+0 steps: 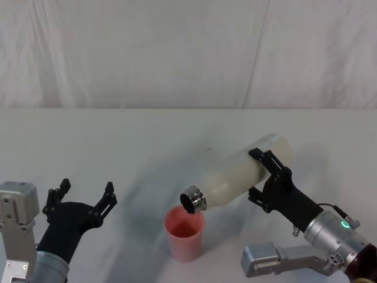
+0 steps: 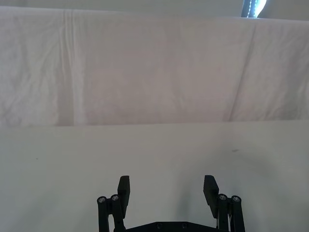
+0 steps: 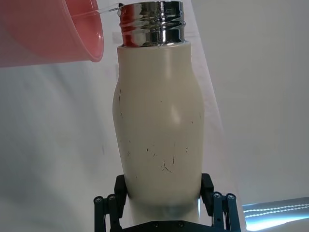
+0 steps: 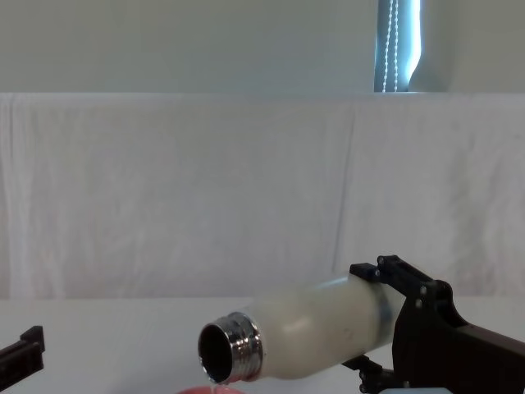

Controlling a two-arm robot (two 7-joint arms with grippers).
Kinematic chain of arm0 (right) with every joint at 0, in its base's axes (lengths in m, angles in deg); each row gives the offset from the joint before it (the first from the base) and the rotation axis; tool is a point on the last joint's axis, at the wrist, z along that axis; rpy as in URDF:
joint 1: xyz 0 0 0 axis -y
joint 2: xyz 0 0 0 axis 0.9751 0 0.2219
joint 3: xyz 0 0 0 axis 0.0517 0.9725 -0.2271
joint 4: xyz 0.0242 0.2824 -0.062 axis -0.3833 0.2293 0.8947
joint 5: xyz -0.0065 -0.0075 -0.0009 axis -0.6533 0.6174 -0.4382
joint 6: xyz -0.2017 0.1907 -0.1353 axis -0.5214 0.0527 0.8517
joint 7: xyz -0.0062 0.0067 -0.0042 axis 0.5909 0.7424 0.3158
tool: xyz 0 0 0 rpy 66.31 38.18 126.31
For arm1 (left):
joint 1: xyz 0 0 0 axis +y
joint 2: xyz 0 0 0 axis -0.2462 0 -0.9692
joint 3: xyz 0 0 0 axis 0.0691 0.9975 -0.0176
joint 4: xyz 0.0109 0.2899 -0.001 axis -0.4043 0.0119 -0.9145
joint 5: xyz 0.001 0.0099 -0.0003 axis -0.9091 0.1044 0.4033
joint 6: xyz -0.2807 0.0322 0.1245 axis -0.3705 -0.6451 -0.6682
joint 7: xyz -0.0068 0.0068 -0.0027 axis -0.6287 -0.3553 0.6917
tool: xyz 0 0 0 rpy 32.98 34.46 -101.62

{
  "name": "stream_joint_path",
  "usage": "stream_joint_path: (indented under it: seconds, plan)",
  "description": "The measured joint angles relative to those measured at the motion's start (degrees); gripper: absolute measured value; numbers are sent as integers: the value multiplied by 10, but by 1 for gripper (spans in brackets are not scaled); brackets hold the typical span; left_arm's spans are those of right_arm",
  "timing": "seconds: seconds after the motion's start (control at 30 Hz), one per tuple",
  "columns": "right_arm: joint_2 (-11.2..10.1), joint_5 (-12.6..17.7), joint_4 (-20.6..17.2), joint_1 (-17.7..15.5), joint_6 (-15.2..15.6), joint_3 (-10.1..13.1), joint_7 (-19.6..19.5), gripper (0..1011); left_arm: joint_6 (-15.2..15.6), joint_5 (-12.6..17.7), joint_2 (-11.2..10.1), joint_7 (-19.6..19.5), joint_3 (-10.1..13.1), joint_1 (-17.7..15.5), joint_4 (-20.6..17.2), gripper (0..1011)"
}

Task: Grasp the thermos with one hand and pour water into the cup lid.

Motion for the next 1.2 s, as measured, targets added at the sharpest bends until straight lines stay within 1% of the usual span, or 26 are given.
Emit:
stream_joint_path:
  seconds: [1.2]
  plan:
    - [-1,-3,-1,1,0,-1,-1,950,0,0,0,0,0,0,0,1001]
